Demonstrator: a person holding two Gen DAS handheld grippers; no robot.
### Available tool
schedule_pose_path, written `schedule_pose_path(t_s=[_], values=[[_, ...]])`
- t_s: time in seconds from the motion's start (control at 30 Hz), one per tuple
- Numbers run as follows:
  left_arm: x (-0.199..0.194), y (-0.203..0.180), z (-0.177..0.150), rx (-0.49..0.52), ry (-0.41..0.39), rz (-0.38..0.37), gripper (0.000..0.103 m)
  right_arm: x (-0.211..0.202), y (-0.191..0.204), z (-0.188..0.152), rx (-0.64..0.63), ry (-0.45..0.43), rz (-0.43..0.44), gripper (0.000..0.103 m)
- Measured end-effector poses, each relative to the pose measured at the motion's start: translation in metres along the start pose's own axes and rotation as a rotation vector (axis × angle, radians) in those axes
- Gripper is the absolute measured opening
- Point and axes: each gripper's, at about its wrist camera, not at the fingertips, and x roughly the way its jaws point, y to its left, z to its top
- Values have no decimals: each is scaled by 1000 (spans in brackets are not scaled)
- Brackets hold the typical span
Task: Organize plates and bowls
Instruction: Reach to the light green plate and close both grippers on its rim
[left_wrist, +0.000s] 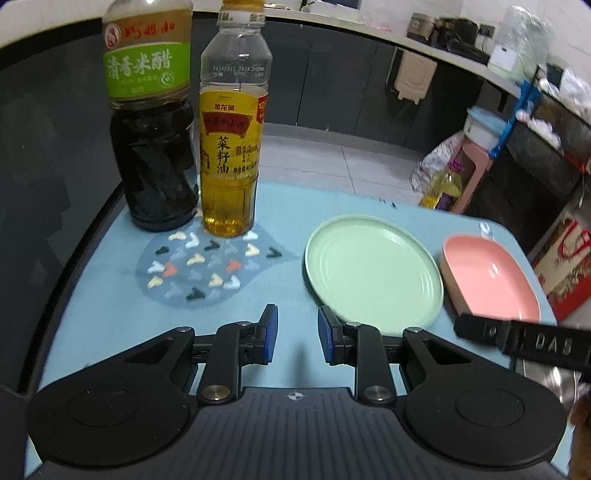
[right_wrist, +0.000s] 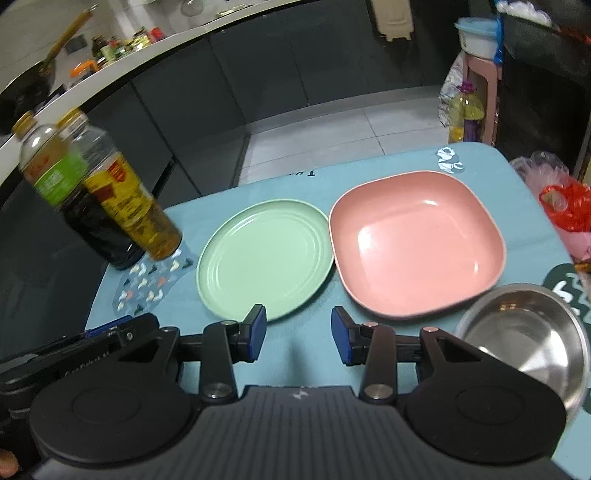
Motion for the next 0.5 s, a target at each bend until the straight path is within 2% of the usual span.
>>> schedule_pose_path(t_s=[0.17, 0.33, 0.5], values=[[29, 9, 10, -75, -3, -50, 22, 20, 1, 3, 34, -2, -27, 39], [46, 18, 14, -164, 8, -121, 23, 31, -4, 4, 74, 5, -19, 39], [61, 17, 12, -182, 28, -121, 26, 39, -7, 4, 98, -2, -25, 39]])
